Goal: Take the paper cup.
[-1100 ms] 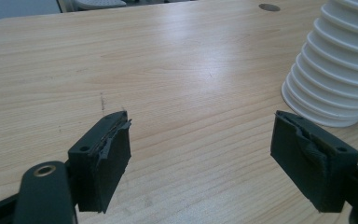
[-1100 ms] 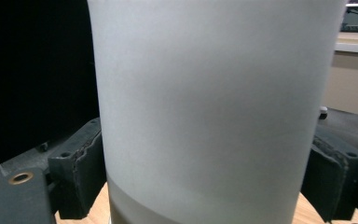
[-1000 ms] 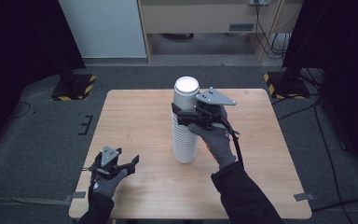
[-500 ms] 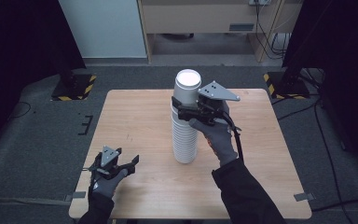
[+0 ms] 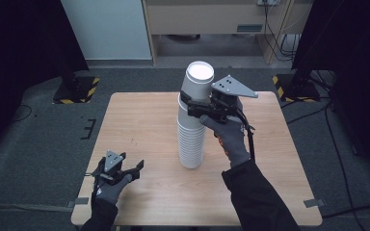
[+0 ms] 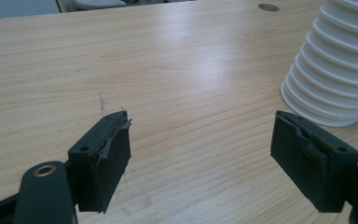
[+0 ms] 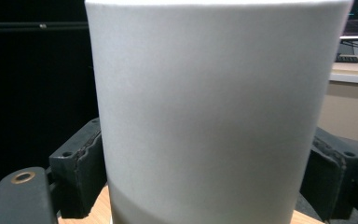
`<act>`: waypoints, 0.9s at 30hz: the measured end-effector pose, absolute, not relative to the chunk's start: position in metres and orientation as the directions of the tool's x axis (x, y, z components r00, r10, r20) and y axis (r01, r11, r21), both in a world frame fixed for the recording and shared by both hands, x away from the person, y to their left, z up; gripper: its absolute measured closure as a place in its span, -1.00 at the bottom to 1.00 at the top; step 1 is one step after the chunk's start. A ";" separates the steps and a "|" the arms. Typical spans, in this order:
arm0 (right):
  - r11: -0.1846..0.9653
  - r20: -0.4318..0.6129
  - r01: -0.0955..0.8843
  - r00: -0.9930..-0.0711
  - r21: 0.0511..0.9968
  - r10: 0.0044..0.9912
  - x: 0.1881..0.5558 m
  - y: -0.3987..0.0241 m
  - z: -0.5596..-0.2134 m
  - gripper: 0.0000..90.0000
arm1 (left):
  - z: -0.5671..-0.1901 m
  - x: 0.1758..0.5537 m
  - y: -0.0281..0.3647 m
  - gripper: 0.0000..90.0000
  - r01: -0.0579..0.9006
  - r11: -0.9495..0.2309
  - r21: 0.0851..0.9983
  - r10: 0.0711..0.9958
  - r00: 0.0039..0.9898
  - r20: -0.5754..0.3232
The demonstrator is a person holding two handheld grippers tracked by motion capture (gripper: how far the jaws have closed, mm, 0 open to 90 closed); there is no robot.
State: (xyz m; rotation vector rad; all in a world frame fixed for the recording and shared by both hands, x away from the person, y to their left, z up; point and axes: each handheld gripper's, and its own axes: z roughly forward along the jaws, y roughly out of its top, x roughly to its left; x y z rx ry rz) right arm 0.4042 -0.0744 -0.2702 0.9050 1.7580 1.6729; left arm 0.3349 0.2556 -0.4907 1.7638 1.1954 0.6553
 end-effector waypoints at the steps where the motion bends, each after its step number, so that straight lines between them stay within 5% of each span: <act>1: -0.001 0.062 0.098 -0.626 0.995 0.778 0.404 -0.075 -0.269 -0.67 | -0.491 0.335 0.256 -0.58 0.451 -0.148 0.880 0.916 0.397 -0.049; 27: -0.068 0.079 0.042 -0.627 0.997 0.775 0.385 -0.104 -0.240 -0.67 | -0.491 0.335 0.255 -0.58 0.448 -0.147 0.882 0.917 0.396 -0.049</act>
